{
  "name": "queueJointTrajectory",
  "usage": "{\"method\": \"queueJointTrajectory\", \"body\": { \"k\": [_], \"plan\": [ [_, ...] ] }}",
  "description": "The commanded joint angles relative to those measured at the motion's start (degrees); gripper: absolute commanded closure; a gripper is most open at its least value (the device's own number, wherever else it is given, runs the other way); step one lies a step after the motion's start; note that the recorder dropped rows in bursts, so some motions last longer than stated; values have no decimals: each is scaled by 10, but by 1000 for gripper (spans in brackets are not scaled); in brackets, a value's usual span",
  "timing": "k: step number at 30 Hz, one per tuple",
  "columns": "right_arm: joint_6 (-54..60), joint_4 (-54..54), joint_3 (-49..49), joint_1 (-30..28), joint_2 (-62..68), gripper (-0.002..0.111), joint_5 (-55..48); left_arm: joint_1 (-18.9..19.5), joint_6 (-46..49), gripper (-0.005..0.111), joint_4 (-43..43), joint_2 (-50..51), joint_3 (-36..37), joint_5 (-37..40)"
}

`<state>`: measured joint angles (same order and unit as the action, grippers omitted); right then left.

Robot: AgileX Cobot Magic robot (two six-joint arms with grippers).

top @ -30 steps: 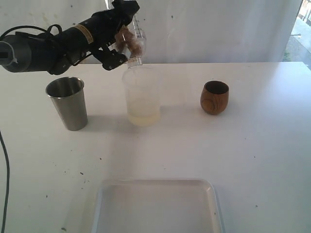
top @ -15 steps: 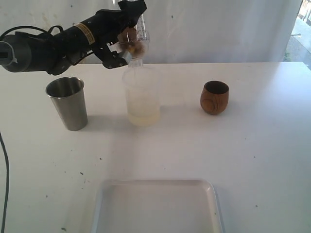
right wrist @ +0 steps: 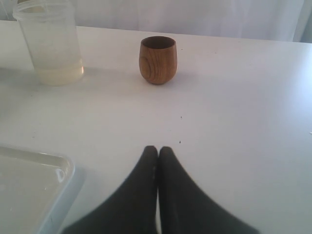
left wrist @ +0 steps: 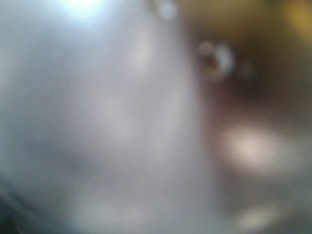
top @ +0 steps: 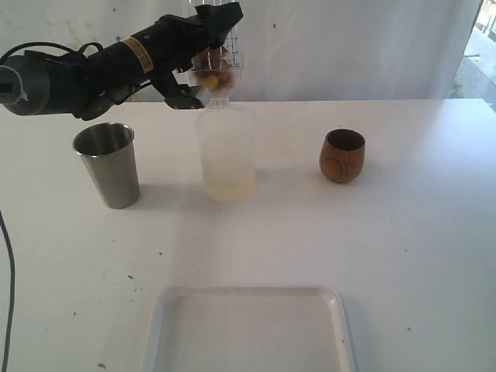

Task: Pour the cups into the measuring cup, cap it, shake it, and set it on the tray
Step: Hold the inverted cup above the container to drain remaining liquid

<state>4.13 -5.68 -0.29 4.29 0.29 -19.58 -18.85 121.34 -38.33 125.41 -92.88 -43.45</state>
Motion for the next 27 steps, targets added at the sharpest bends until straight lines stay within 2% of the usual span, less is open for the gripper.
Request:
{"method": "queueJointTrajectory", "body": {
  "k": [1,27],
  "plan": [
    [1,2,3,-3,-3,108,0,-1,-1,107,3,-9,-5,-24],
    [1,2,3,-3,-3,108,0,-1,-1,107,3,-9,-5,-19]
  ]
}}
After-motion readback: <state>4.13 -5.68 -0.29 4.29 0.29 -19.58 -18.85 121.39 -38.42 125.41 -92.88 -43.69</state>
